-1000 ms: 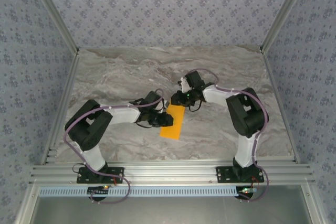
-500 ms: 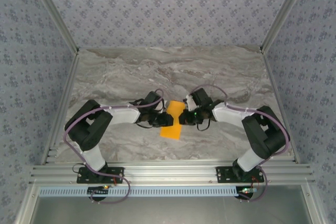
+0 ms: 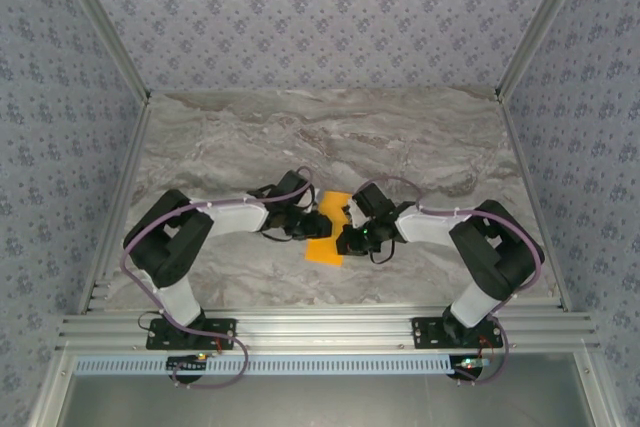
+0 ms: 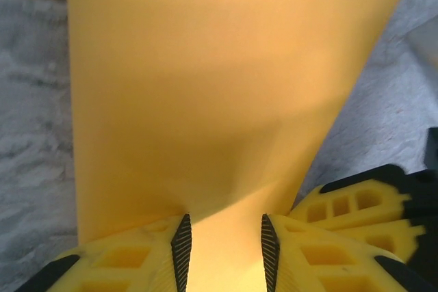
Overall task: Fold a paper plane with a square sheet of paper (fold left side to right side)
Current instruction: First fold the square sheet of paper in half at the center of the table.
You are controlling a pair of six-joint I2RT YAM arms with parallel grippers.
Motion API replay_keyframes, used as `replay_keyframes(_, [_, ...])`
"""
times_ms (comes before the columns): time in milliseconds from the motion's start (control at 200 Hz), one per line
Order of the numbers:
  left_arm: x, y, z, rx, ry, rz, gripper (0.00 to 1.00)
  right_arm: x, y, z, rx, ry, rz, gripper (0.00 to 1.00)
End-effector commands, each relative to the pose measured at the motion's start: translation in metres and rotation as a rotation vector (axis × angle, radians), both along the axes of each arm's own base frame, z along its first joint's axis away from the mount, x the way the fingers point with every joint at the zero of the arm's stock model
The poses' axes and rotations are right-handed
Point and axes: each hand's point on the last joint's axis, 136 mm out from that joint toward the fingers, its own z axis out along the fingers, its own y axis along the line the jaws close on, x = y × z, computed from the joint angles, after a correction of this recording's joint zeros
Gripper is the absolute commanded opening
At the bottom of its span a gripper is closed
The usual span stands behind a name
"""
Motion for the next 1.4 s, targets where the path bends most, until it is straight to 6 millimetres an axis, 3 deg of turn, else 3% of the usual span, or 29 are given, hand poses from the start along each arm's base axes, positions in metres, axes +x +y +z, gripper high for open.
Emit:
replay_keyframes(0, [0.017, -0.008, 0.018, -0.027, -0.029, -0.01, 0.35, -0.018, -0.032, -0.031, -0.179, 0.069, -0.009, 0.09])
replay_keyframes(265, [0.054, -0.005, 0.019, -0.041, -0.081, 0.03, 0.33, -0.02, -0.036, -0.046, -0.21, 0.097, -0.004, 0.09])
replay_keyframes(625, [0.062, -0.012, 0.001, -0.013, -0.057, 0.0, 0.33, -0.021, -0.044, -0.052, -0.26, 0.099, 0.016, 0.09])
replay_keyframes(1074, [0.086, 0.004, -0.033, 0.099, -0.064, 0.047, 0.31, -0.033, -0.057, -0.059, -0.32, 0.129, 0.063, 0.09])
replay_keyframes(1394, [0.124, 0.009, -0.024, 0.085, -0.112, 0.097, 0.32, -0.039, -0.061, -0.062, -0.334, 0.142, 0.081, 0.09])
